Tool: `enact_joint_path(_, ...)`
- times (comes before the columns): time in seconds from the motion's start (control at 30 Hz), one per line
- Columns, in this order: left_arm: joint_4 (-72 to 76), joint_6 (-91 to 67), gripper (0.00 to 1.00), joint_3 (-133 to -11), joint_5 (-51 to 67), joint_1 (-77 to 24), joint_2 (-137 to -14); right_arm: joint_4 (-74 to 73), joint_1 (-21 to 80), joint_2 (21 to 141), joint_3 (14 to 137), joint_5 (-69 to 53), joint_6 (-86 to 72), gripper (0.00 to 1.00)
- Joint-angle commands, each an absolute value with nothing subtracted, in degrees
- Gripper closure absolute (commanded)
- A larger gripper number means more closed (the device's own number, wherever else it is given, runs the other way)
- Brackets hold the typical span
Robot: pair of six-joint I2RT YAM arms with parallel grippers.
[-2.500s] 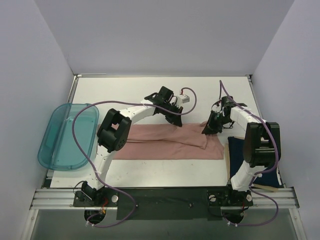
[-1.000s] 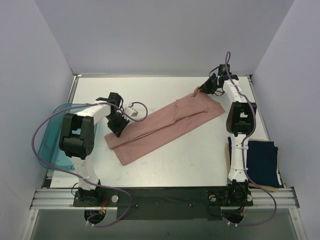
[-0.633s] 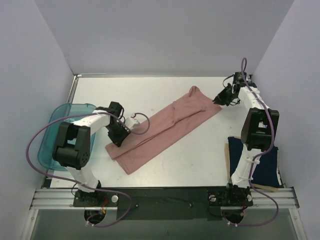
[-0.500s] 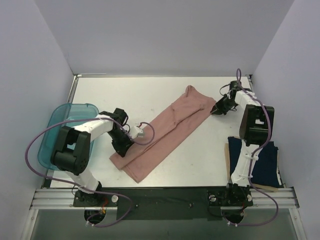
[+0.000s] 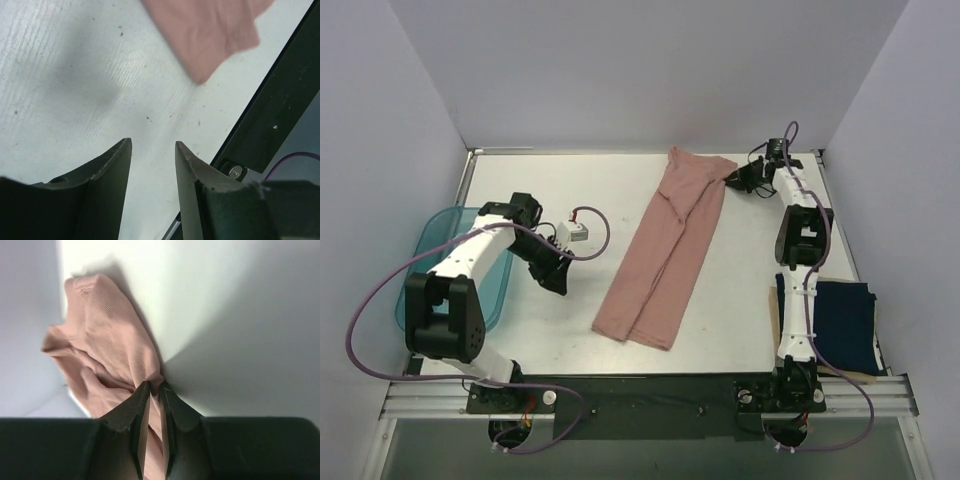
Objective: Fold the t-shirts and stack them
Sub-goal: Rotate the tshirt 90 degrees, then grab the bottom of the folded rectangular tshirt with both arms
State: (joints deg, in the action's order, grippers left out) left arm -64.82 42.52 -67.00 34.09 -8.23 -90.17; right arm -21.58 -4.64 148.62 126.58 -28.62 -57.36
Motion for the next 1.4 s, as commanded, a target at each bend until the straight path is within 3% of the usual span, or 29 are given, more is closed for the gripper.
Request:
enact_joint_path(0.0,-68.6,49.4,0.48,-67.9,35.1,-8.3,-86.8,-8.2,-4.6,156.6,137.0,-29.7,-70.7,0.89)
enact_joint_path(0.13,-65.3,61.9,0.44,-65.2,36.4,-9.8,-84.1,-3.8,-5.2,153.7,135.5,-28.4,-69.7,0.7)
enact_joint_path(0.27,-59.3,70.8,0.38,-62.0,38.1,-15.9,-83.9,-9.7,-5.4,139.8,122.2,-27.4,-56.5,0.53)
enact_joint_path(0.37,-52.4,72.5,0.36,-58.9,38.2,-24.0,-84.1,-19.9,-4.7,125.4,109.3,-23.0,-45.8,0.48)
enact_joint_path(0.53,-42.9,70.8,0.34,-53.0,39.1,-33.6,-83.1,-34.4,2.3,102.4,83.6,-16.0,-33.9,0.46)
enact_joint_path(0.73,-41.1,72.1,0.34,-47.5,36.4,-37.9,-80.8,-38.8,17.3,85.8,57.7,-15.3,-38.1,0.46)
enact_joint_path(0.9,-35.3,68.7,0.35,-44.0,34.2,-38.3,-79.0,-36.4,29.9,82.9,48.5,-13.9,-48.5,0.47)
enact_joint_path(1.13,-28.7,66.9,0.35,-38.5,30.5,-40.7,-75.9,-28.4,35.5,81.7,41.7,-13.4,-56.5,0.5)
enact_joint_path(1.27,-20.5,61.2,0.35,-35.6,28.3,-42.3,-74.1,-25.3,37.9,83.5,39.3,-11.9,-58.5,0.57)
enact_joint_path(1.37,-20.1,63.4,0.36,-34.3,27.4,-43.7,-73.0,-20.8,39.1,85.4,37.1,-12.1,-60.1,0.7)
